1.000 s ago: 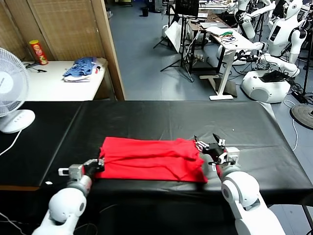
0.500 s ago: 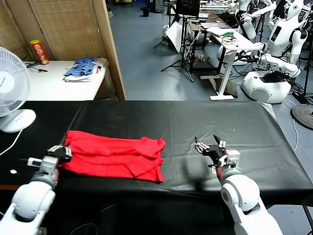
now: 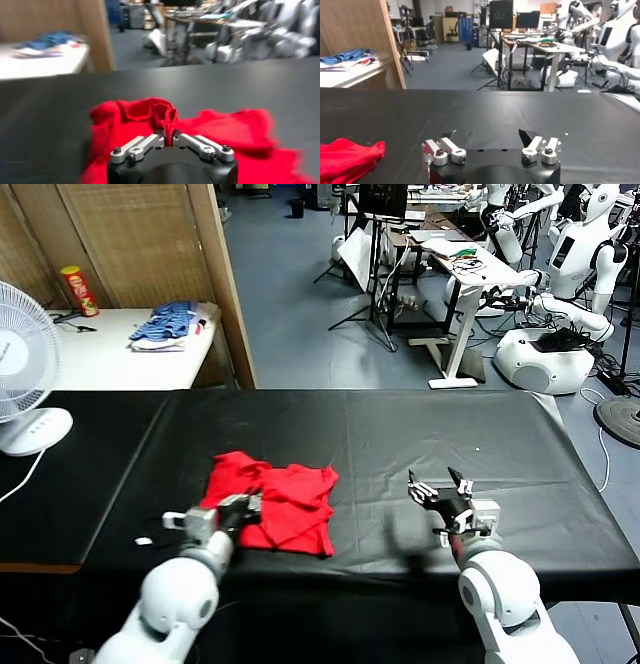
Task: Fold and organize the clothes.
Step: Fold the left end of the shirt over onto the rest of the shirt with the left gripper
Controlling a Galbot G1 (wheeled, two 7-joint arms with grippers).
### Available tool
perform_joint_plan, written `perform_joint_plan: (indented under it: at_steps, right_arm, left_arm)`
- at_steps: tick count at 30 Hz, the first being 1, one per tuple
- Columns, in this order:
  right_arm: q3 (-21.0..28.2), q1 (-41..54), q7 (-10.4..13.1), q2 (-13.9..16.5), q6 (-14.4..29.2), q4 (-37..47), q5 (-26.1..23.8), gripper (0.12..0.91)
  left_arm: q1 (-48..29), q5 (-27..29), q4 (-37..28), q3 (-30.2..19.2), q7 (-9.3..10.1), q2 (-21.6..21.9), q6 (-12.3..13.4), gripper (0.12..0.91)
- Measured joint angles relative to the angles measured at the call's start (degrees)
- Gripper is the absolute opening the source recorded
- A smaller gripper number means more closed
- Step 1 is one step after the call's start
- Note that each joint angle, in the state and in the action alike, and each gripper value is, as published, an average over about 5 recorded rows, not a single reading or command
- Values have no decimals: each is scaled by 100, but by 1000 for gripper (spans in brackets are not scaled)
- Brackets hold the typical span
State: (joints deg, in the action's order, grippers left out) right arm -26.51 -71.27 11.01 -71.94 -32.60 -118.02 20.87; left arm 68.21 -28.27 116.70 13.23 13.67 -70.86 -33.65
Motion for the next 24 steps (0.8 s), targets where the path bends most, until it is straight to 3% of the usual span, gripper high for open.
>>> perform_joint_plan:
  at_steps: [10,15,18,24]
  right_arm:
    - [114,126,-23,-12,-18,136,-10,798]
    - [217,245,-192,46,8,242,-8,798]
    - [308,364,-346,93,47,353,-3,798]
    - [613,715,-673,117,162,643,50,798]
  left_arm:
    - [-42,102,-128,-361,26,-419,7,162]
    - [19,24,-133,-429,5,-570,131,182]
    - [66,-277,-96,-439,15,-710,173,296]
    - [224,-891,180,-357,108,-904,243,629]
